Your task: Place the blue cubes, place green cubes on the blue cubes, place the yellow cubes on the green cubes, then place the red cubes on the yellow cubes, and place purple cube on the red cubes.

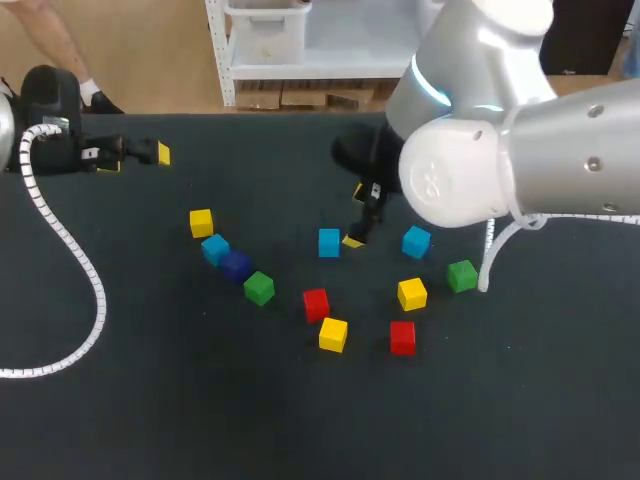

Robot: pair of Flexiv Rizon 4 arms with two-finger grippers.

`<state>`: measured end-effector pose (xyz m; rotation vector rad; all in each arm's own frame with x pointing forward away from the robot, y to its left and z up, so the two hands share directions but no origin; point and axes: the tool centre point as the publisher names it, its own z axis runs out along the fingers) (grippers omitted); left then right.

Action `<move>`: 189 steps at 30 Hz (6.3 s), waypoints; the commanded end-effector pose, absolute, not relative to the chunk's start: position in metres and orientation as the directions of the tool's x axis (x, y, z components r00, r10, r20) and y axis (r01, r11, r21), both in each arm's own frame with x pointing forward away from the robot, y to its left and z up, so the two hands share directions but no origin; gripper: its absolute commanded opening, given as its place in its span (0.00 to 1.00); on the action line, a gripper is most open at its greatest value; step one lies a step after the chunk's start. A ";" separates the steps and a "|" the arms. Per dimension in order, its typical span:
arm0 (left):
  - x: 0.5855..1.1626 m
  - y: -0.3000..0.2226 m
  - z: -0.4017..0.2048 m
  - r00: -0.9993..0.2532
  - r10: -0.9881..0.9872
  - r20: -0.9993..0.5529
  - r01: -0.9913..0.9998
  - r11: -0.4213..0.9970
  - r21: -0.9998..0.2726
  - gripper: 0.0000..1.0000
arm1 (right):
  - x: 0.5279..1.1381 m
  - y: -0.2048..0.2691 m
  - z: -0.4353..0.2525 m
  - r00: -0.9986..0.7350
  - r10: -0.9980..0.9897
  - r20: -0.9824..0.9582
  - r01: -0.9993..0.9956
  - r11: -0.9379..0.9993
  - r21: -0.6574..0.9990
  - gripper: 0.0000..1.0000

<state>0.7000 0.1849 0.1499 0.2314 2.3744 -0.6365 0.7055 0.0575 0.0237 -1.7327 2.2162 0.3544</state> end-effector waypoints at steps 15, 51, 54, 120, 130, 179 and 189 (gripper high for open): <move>0.700 0.185 0.150 -0.767 0.000 -0.642 0.321 0.866 -0.383 1.00 | 0.677 -0.006 0.028 -0.389 -0.837 -0.384 -0.898 0.438 -0.045 1.00; 0.700 0.185 0.150 -0.767 0.000 -0.642 0.321 0.866 -0.383 1.00 | 0.681 -0.029 -0.007 -0.483 -0.791 -0.377 -0.856 0.516 0.014 0.75; 0.700 0.185 0.150 -0.767 0.000 -0.642 0.321 0.866 -0.383 1.00 | 0.682 -0.028 -0.008 -0.483 -0.791 -0.375 -0.857 0.516 0.015 0.64; 0.700 0.185 0.150 -0.767 0.000 -0.642 0.321 0.866 -0.383 1.00 | 0.694 0.045 0.006 -0.074 -0.926 -0.371 -0.997 0.065 0.037 0.00; 0.700 0.185 0.150 -0.767 0.000 -0.642 0.321 0.866 -0.383 1.00 | 0.688 0.048 0.002 -0.072 -0.924 -0.375 -0.997 0.060 0.042 0.00; 0.700 0.185 0.150 -0.767 0.000 -0.642 0.321 0.866 -0.383 1.00 | 0.691 0.052 -0.005 -0.074 -0.924 -0.376 -0.997 0.060 0.049 0.00; 0.700 0.185 0.150 -0.767 0.000 -0.642 0.321 0.866 -0.383 1.00 | 0.693 0.052 -0.006 -0.076 -0.923 -0.377 -0.997 0.060 0.052 0.16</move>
